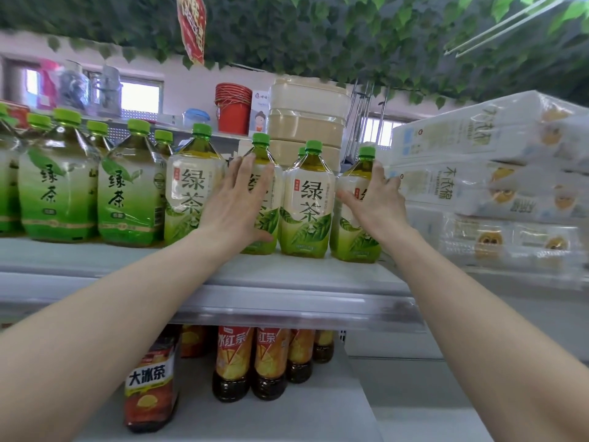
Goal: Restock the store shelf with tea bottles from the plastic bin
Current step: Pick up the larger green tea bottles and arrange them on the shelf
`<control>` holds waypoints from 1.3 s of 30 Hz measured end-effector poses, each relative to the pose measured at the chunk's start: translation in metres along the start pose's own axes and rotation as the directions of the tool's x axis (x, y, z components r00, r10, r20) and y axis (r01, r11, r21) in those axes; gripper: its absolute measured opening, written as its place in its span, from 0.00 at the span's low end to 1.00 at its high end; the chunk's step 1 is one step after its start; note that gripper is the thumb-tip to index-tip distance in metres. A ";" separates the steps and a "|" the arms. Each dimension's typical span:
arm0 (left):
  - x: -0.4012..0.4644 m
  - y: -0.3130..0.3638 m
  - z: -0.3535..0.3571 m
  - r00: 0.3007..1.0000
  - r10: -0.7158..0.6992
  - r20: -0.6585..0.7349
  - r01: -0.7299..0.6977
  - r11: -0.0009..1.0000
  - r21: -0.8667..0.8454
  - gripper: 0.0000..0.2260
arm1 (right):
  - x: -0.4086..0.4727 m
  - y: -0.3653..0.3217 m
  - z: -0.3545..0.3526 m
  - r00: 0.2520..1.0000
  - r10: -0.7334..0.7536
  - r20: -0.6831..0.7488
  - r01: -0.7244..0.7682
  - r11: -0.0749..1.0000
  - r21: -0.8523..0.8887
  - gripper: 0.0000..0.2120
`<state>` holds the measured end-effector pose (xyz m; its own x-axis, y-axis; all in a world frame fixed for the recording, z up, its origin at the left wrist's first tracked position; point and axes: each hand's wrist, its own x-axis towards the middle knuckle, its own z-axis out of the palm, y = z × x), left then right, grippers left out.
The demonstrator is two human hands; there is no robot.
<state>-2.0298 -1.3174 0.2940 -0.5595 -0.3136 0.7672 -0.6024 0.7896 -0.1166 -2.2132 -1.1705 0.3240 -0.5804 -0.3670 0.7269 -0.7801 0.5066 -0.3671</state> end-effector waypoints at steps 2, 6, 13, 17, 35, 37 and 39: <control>-0.001 -0.001 0.000 1.000 0.009 0.012 -0.009 1.000 -0.003 0.57 | 0.000 0.000 0.000 1.000 0.007 0.015 -0.007 1.000 -0.003 0.40; -0.009 -0.017 -0.005 1.000 0.018 -0.022 -0.018 1.000 0.009 0.56 | 0.000 -0.003 -0.001 1.000 -0.008 -0.002 0.008 0.994 -0.110 0.41; -0.030 -0.064 -0.019 0.999 -0.042 -0.032 0.044 0.997 0.068 0.53 | -0.019 -0.070 0.017 0.803 -0.595 0.039 0.591 0.785 -0.187 0.43; -0.031 -0.071 -0.020 0.993 -0.105 0.059 0.103 0.994 0.032 0.54 | -0.019 -0.082 0.038 0.791 -0.594 0.149 0.611 0.750 -0.254 0.47; -0.063 -0.164 -0.029 0.988 -0.140 0.070 0.131 0.984 0.118 0.51 | -0.037 -0.145 0.063 0.683 -0.721 0.120 0.727 0.655 -0.205 0.44; -0.066 -0.173 -0.027 0.988 -0.118 0.103 0.108 0.989 0.099 0.51 | -0.039 -0.154 0.071 0.703 -0.698 0.136 0.708 0.668 -0.230 0.45; -0.065 -0.176 -0.027 0.992 -0.090 0.088 0.080 0.991 0.107 0.52 | -0.042 -0.159 0.076 0.713 -0.687 0.144 0.694 0.659 -0.291 0.46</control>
<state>-1.8721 -1.4219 0.2821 -0.5509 -0.4285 0.7161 -0.7030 0.7007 -0.1215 -2.0830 -1.2947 0.3079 0.0882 -0.7219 0.6864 -0.8487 0.3063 0.4312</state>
